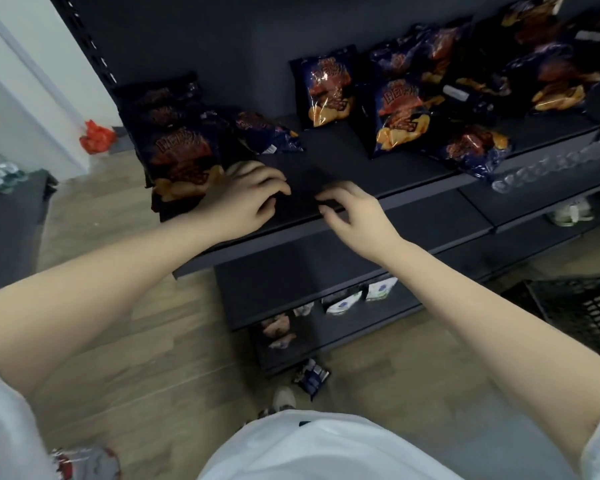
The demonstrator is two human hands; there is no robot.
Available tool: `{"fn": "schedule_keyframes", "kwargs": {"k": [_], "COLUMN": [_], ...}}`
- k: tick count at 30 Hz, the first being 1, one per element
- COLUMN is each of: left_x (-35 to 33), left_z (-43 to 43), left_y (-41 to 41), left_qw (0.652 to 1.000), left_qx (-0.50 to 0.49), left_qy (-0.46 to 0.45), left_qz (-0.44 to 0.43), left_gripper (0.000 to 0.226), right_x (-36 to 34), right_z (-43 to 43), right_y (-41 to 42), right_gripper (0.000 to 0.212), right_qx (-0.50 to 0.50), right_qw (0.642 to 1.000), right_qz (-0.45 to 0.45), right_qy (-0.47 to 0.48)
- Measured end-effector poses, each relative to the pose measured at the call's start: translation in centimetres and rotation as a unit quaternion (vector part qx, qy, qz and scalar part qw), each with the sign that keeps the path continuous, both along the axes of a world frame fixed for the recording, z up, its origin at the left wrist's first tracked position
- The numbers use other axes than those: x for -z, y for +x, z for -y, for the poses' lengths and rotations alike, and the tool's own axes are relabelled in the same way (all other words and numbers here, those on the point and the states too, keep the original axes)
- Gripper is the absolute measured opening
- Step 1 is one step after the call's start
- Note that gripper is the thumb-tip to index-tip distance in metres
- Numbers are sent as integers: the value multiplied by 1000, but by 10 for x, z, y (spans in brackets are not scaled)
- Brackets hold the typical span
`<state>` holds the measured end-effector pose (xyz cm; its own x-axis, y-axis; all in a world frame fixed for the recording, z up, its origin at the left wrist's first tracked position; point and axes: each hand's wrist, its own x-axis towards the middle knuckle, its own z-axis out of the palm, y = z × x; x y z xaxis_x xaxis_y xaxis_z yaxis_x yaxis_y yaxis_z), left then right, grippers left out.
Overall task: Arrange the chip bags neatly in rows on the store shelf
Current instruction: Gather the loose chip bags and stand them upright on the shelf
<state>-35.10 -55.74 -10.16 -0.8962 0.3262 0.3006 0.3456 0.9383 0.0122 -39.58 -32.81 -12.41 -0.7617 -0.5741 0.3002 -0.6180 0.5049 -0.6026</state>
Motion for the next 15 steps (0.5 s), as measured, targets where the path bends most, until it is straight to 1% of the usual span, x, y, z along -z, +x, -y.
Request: {"fn": "schedule_keyframes", "kwargs": {"k": [3,8,12,15], "left_x": [-1,1,22,54], "left_z": [-28,-66,-91,-107], "left_y": [16,47,72,95], "left_qw": [1000,1000,999,995], "left_qx": [18,3,-30,-56], "left_qy": [13,-17,23,57], "left_qz": [-5,10,20,54], "left_gripper": [25,27,27,28], "right_x": [0,5,29,58], "right_z": [-28,-68,-90,-100], "right_y": [10,29,49,64], "right_gripper": [26,30,31,34], "right_qx": [-16,-25,-48,-54], "right_qw": [999,996,991,984], "right_qz": [2,27,64,93], "right_qy": [42,77,107,140]}}
